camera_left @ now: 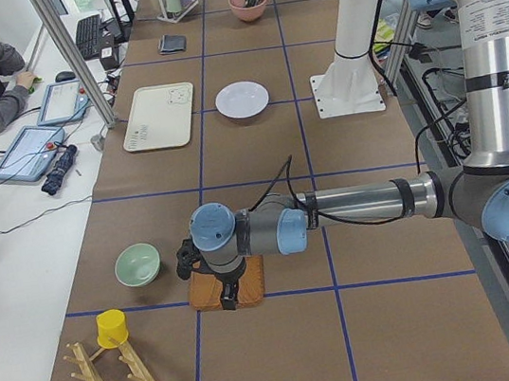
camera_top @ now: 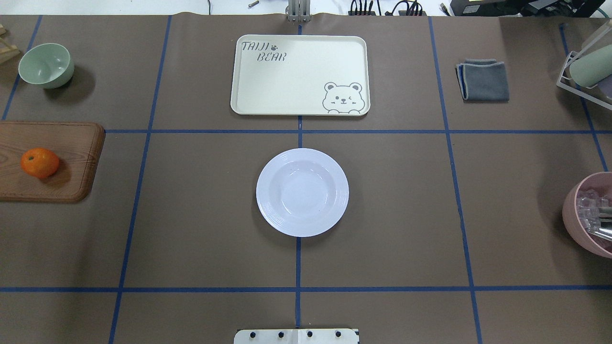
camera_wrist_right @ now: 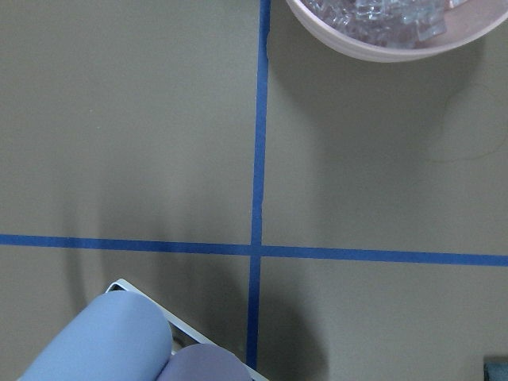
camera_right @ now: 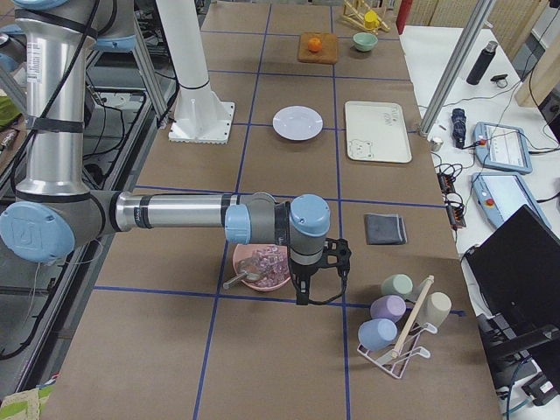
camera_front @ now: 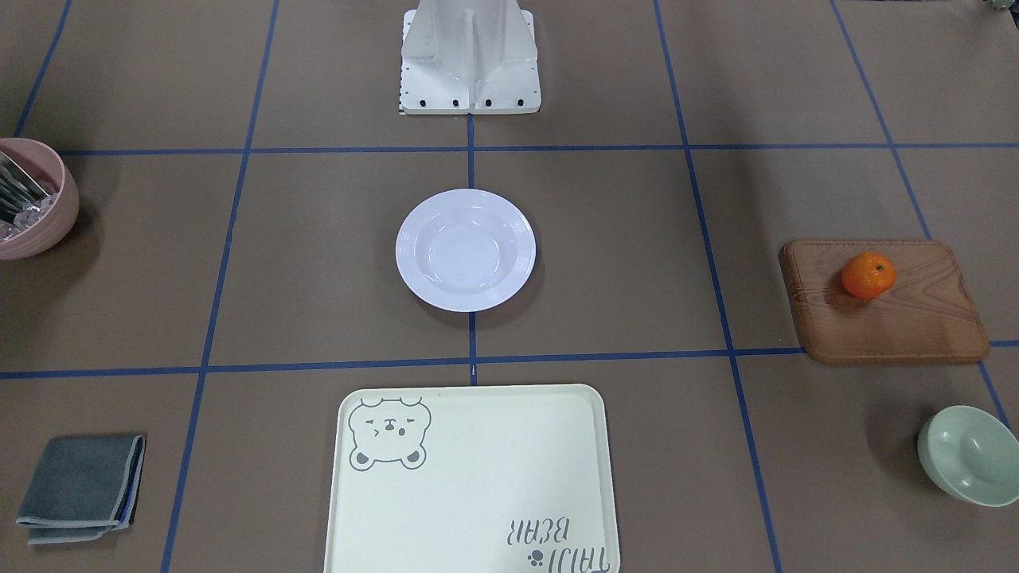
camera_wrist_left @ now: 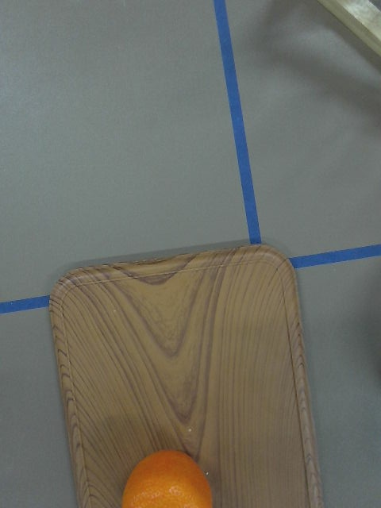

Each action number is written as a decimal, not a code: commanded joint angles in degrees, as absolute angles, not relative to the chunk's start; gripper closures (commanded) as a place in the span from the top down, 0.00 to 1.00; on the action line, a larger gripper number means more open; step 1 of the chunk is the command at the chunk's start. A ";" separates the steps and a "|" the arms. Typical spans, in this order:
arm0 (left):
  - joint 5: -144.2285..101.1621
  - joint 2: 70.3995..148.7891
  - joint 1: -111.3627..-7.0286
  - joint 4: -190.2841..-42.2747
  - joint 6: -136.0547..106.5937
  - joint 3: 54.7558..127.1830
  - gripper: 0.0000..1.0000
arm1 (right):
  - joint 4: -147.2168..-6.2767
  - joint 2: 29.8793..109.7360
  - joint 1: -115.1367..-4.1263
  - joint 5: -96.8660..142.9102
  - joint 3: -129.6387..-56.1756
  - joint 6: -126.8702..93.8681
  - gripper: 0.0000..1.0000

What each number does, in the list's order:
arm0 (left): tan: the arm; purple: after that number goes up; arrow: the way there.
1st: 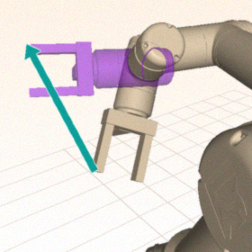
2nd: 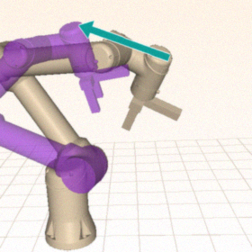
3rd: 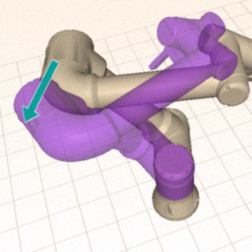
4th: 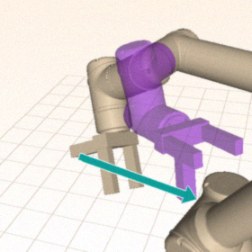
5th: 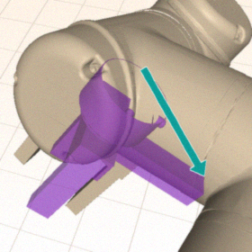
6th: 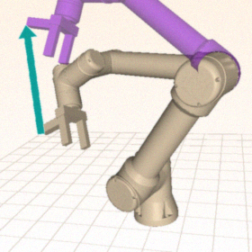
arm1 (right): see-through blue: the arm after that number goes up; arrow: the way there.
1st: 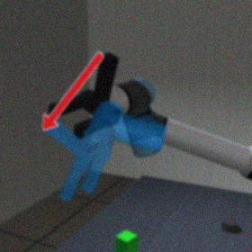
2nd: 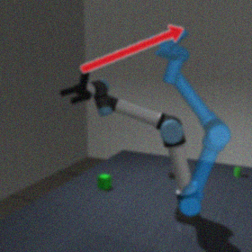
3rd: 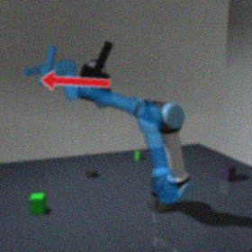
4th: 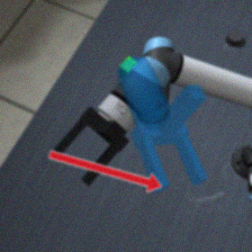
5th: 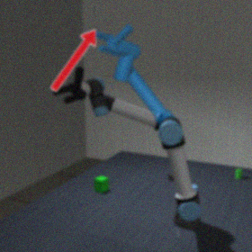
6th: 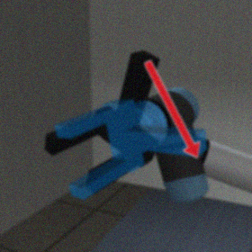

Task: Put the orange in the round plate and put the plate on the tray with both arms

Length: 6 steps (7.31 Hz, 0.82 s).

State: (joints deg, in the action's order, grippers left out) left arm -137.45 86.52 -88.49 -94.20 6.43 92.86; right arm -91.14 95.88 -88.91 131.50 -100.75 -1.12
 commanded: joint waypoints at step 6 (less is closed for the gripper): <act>-136.41 90.52 -88.51 -101.46 6.07 94.31 1.00 | -73.22 92.11 -88.51 131.74 -99.05 -2.02 1.00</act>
State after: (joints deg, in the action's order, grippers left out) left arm -136.41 89.43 -88.50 -97.24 6.21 94.61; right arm -75.31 92.08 -88.51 131.44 -99.30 -1.96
